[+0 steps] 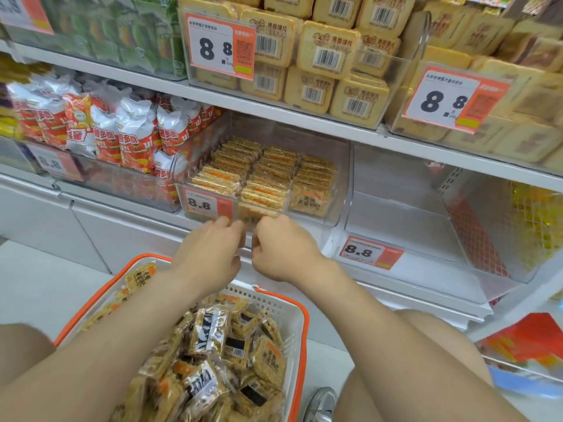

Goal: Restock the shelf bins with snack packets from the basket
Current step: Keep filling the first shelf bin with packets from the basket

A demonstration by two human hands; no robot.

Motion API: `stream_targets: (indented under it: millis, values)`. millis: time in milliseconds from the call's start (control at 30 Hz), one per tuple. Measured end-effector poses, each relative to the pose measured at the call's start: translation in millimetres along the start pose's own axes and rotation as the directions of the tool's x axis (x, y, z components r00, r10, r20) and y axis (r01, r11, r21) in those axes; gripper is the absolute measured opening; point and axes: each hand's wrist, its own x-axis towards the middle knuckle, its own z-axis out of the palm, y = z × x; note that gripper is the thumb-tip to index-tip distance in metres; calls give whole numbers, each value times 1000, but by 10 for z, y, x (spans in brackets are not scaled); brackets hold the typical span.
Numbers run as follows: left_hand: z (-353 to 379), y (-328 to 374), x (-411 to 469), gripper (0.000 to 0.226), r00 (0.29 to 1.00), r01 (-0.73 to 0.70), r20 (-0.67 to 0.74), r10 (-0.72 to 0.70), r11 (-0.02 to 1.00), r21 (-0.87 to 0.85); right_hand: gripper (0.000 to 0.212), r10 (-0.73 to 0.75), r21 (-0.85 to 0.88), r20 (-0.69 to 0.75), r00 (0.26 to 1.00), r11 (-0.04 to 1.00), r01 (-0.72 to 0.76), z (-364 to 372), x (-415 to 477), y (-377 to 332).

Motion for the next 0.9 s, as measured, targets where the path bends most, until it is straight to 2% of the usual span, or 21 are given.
stream_targets:
  millis: [100,200,300,367,433,567,667,767,867,900]
  values:
    - [60,-74,-174,14,963,21,268,-30,999,38,39,-63,-89,147,987,993,76,141,-125,-150]
    - [189,-167,-311,14,883,15,465,-63,994,106,41,-112,-138,365,924,975,172,339,-241,-296]
    - [366,-236,-391,27,794,-26,602,-78,986,162,27,-83,-194,555,828,955,226,519,-273,-409]
    - [466,-251,-416,36,730,-41,678,-92,983,177,15,-54,-226,614,788,944,241,566,-249,-469]
    - [574,-266,-425,44,705,-44,701,-105,981,191,11,-42,-241,623,781,940,243,563,-201,-509]
    - [822,-348,-415,60,721,-58,689,-72,985,163,10,-35,-238,580,814,948,211,536,-74,-513]
    - [994,-396,-397,54,698,-55,713,-69,987,149,18,-11,-245,570,821,952,183,510,-2,-483]
    - [1069,-406,-344,56,715,-38,696,-72,989,141,23,-8,-236,567,823,956,172,489,48,-444]
    - [1070,-380,-306,42,718,-39,691,-78,988,152,27,-11,-226,569,823,959,169,452,68,-420]
    - [1081,-374,-308,44,720,-50,689,-78,985,164,27,-11,-226,570,822,959,170,436,69,-414]
